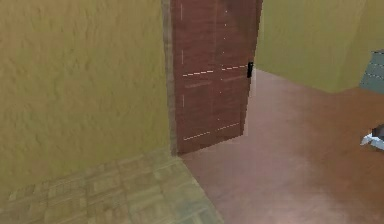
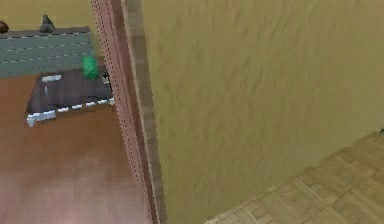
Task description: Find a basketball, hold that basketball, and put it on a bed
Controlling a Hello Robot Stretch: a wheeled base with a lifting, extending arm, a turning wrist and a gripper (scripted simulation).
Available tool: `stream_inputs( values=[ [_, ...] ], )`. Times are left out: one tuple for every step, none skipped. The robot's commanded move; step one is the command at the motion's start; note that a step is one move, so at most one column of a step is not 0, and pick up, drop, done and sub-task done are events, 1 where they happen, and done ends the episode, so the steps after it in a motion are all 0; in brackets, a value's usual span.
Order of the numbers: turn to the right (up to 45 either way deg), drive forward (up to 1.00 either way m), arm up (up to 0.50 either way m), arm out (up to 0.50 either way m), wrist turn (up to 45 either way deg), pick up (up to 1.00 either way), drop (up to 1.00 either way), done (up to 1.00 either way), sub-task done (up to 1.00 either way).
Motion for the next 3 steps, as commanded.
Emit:
stream_inputs(
  values=[
    [33.0, 0.0, 0.0, 0.0, 0.0, 0.0, 0.0, 0.0, 0.0],
    [0.0, 0.2, 0.0, 0.0, 0.0, 0.0, 0.0, 0.0, 0.0],
    [3.0, 0.0, 0.0, 0.0, 0.0, 0.0, 0.0, 0.0, 0.0]
  ],
)
